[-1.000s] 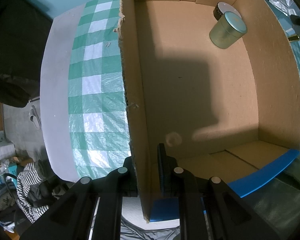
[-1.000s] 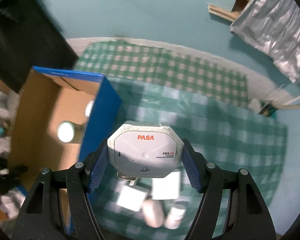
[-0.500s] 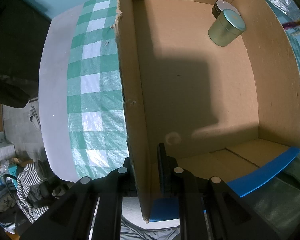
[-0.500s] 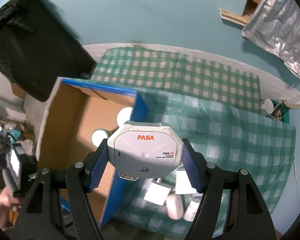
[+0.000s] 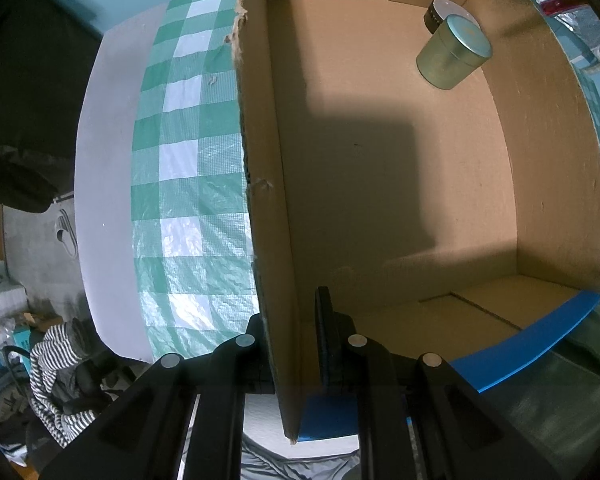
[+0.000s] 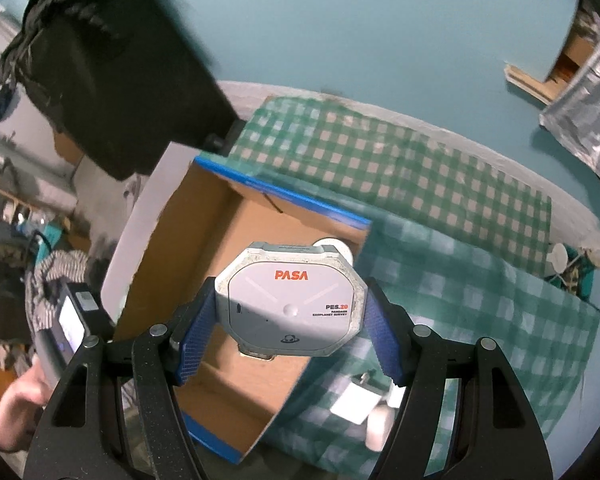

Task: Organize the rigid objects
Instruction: 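Lower the PASA device into the box and open the right gripper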

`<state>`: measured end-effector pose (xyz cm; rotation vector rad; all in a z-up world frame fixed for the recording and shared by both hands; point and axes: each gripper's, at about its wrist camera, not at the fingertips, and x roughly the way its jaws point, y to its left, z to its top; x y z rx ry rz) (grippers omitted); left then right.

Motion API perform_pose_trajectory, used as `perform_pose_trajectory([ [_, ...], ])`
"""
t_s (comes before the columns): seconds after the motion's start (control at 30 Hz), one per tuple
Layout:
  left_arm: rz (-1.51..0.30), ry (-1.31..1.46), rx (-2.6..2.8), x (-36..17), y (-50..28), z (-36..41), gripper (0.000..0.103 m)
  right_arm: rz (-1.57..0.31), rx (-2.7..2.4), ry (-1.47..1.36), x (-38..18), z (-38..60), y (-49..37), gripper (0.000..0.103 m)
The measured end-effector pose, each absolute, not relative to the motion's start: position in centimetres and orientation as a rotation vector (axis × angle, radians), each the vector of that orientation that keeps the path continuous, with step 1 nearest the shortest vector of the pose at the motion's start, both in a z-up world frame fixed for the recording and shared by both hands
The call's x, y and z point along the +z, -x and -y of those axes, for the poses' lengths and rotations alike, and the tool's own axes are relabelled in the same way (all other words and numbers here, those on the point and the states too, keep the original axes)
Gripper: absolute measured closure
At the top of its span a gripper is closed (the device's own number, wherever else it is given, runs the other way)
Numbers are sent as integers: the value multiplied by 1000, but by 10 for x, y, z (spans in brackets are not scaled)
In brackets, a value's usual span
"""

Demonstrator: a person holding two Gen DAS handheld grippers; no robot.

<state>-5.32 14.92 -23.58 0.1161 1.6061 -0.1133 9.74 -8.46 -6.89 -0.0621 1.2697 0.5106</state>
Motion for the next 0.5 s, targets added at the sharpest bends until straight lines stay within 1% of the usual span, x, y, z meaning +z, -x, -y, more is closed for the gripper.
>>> perform_pose_trajectory([
  [0.37,-1609,-121,-110,-235,53,-146,89,-1356,544,226,-128,52,-107,33],
  [0.5,-1610,-119,-111,-235,53,-145,89,-1322,526,333,-139,44,-107,33],
])
